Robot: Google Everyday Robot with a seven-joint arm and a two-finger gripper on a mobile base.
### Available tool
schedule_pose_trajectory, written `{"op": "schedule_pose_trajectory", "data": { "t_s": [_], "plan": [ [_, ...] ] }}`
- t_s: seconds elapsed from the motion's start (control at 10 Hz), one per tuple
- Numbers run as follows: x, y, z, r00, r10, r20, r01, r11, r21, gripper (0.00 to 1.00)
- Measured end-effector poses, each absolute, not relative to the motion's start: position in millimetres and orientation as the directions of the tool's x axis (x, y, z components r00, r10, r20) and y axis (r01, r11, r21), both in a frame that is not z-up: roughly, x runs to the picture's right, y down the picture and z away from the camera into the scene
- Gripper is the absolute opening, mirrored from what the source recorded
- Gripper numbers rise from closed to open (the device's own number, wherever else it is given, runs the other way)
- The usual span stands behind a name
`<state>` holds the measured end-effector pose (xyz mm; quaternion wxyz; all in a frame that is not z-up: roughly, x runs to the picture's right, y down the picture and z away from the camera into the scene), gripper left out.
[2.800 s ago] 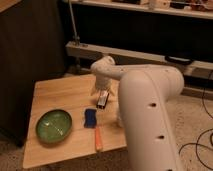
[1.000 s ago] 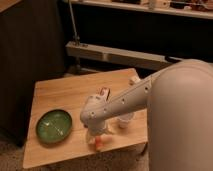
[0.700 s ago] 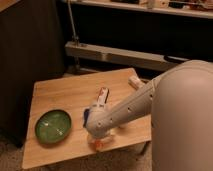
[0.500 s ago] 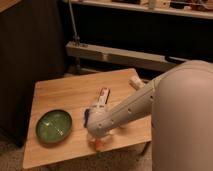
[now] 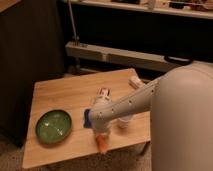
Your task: Place the pepper on the white sponge
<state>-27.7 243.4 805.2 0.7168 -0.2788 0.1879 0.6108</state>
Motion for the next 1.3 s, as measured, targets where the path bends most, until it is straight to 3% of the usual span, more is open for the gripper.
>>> {"op": "schedule_pose_trajectory", "data": {
  "t_s": [0.1,0.3,0.7,1.1,1.3],
  "plan": [
    [-24.1,245.5,804.9,0.177,0.766,-0.617,-0.981,0.089,-0.171,0.21],
    [-29.8,242.6,803.3,0.187,0.774,-0.604,-0.979,0.099,-0.176,0.14],
    [-29.1,231.4,789.0,0.175,0.800,-0.574,-0.983,0.105,-0.154,0.14],
    [-22.2,172.8,751.2,0.154,0.848,-0.507,-0.986,0.097,-0.138,0.14],
    [-44.3,140.9,749.7,0.170,0.859,-0.484,-0.981,0.101,-0.164,0.14]
  ]
}}
